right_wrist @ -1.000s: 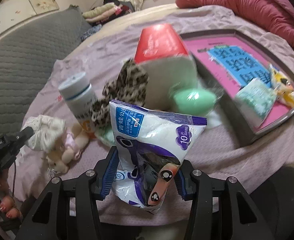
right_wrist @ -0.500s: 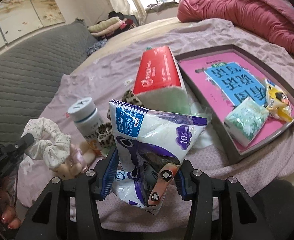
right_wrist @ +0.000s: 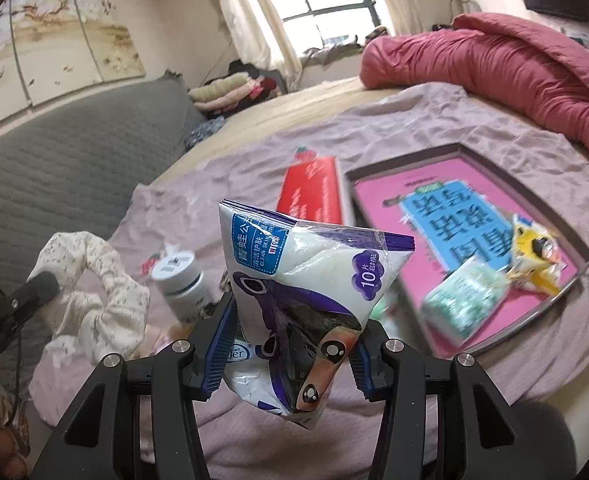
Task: Organize soft objects
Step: 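Lift the floral scrunchie and white-blue snack bag and carry them to the tray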
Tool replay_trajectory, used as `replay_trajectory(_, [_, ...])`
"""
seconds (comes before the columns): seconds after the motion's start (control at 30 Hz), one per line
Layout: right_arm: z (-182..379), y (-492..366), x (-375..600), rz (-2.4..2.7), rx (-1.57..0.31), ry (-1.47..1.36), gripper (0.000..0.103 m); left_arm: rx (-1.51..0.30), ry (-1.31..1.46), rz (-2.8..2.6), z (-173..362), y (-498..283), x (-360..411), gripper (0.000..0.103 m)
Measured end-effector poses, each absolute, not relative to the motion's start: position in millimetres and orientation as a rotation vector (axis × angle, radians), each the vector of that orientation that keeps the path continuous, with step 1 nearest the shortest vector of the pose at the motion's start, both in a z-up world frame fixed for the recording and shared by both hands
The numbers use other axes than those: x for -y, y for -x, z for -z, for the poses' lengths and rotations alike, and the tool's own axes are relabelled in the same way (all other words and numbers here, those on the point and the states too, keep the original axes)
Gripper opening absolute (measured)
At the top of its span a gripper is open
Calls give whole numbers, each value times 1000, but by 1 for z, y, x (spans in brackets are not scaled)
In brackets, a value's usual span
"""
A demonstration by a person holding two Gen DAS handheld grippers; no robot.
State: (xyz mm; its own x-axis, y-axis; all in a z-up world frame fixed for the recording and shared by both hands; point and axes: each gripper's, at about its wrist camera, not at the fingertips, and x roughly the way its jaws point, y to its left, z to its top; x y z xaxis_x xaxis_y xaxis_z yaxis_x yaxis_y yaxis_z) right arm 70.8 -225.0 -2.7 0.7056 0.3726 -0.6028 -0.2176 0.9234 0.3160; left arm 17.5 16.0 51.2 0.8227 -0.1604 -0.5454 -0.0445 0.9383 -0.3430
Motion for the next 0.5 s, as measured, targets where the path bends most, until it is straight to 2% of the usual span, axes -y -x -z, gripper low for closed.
replay_trajectory(0.5, [-7,-92,312,-132,-615,-340,52,-616,233,216,-75,-49,82,6])
